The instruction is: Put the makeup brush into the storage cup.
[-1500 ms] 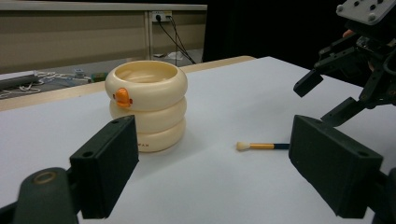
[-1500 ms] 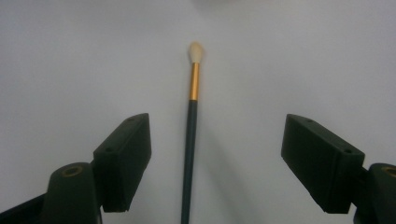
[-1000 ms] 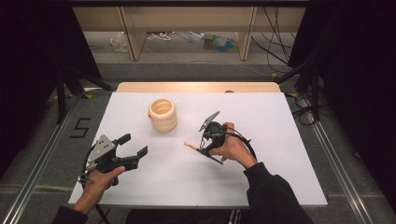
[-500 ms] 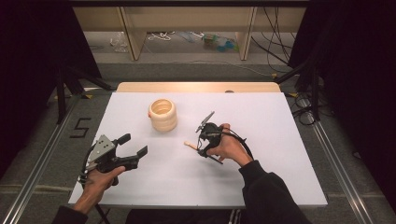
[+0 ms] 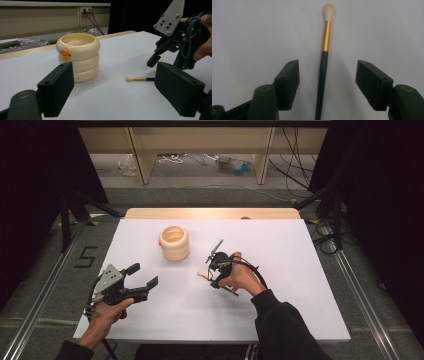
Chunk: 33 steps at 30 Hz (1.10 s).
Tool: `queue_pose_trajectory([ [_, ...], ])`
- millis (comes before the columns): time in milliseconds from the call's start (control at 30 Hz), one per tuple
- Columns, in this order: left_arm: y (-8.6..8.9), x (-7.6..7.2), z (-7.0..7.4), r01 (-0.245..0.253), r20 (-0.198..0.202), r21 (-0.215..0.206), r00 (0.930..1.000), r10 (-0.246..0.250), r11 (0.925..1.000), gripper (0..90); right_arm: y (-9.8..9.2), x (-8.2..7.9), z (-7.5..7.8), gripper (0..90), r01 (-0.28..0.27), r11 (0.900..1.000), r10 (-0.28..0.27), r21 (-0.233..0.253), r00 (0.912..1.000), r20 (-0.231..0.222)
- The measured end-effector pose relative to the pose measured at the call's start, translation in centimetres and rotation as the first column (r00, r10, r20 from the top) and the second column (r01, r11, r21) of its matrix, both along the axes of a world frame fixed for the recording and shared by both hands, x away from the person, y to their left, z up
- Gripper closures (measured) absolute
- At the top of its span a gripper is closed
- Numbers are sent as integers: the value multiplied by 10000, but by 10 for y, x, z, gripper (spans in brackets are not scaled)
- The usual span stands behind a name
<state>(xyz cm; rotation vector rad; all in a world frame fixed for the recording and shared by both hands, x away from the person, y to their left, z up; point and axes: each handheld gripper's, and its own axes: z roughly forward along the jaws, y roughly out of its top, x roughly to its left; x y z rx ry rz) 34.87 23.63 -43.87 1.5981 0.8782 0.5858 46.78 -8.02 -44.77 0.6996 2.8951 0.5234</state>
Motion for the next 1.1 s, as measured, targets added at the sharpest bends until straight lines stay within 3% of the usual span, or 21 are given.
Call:
queue_pose_trajectory([
  [133,0,0,0,12,19,-8,10000,-12,10000,156,2,2,-3,409,109,9996,-116,-257,9996,-265],
  [1100,-1,0,0,25,-17,-29,10000,-25,10000,156,7,10,-11,582,270,9979,-326,-597,9950,-945],
])
